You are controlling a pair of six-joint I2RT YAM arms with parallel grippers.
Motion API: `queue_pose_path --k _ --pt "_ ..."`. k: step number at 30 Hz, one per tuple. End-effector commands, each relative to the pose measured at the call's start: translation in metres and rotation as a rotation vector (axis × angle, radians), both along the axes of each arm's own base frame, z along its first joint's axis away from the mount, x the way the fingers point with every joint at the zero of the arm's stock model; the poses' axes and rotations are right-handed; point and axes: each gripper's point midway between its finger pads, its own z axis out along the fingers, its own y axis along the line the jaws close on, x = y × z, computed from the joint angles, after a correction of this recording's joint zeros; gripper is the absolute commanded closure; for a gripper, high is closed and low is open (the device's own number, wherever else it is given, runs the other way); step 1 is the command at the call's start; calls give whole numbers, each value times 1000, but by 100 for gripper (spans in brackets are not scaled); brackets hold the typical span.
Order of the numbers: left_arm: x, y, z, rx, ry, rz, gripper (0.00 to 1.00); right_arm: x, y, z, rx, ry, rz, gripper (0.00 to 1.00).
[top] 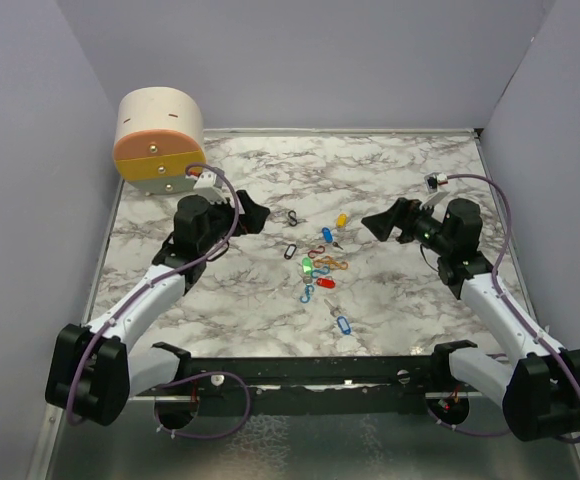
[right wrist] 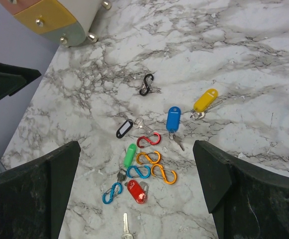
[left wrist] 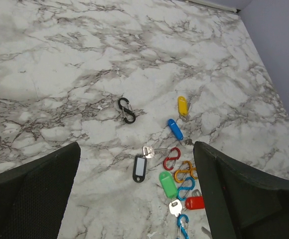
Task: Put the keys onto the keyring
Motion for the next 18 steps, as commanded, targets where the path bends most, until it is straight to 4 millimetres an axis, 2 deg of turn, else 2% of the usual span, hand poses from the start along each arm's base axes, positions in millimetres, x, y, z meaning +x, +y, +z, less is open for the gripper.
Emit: queue_pose_path --k 1,14,18 --pt "8 8 -1 145 -2 92 1 3 -4 2 -17 -13 -26 0" --pt "10 -16 -5 151 10 48 1 10 -17 -5 -72 7 -97 0" --pt "10 -23 -5 155 8 43 1 12 -16 -9 -79 16 -92 4"
